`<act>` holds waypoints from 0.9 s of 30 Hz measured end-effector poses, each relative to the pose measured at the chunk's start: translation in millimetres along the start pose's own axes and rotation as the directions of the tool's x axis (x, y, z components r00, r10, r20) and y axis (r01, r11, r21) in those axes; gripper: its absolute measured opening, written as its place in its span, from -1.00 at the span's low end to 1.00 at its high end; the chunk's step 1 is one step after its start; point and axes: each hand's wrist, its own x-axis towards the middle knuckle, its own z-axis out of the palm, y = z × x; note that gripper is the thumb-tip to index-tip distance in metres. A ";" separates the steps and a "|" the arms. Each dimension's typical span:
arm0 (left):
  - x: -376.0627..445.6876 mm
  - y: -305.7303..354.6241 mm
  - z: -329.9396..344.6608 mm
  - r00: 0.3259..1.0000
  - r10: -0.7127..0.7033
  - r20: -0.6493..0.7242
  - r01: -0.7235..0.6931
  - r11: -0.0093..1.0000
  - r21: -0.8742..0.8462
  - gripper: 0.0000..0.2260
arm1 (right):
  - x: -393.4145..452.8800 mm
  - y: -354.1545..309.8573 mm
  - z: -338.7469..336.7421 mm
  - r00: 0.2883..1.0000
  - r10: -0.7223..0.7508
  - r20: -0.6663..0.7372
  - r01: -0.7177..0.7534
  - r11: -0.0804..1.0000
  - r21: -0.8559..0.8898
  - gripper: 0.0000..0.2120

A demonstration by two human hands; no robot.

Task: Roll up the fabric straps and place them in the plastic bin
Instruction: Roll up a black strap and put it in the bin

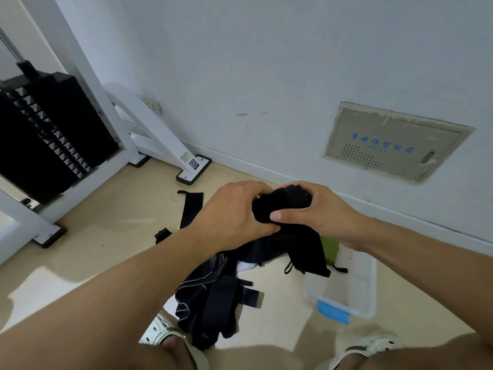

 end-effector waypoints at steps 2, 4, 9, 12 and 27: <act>-0.7 2.9 1.4 0.999 -0.048 0.016 0.049 0.999 -0.021 -0.57 | -1.3 -1.8 -0.7 1.000 -0.008 0.022 0.010 0.998 -0.057 -0.47; -1.4 5.3 3.7 0.993 -0.114 0.018 0.115 0.990 -0.076 -0.63 | -1.7 -3.5 -1.3 0.999 -0.006 0.031 0.009 0.994 -0.105 -0.55; -1.3 12.1 13.8 0.942 -0.335 0.019 0.328 0.908 -0.262 -0.80 | 4.2 -0.5 5.2 0.998 -0.021 -0.063 -0.001 0.944 -0.329 -0.59; 0.5 14.2 25.2 0.876 -0.475 0.085 0.460 0.769 -0.443 -0.70 | 7.1 1.4 15.0 0.957 -0.001 -0.292 -0.135 0.884 -0.447 -0.27; 1.5 9.1 25.1 0.706 -0.431 0.562 0.690 0.241 -0.682 -0.75 | -2.9 -0.7 29.5 0.971 -0.119 -0.207 0.062 0.963 -0.263 -0.80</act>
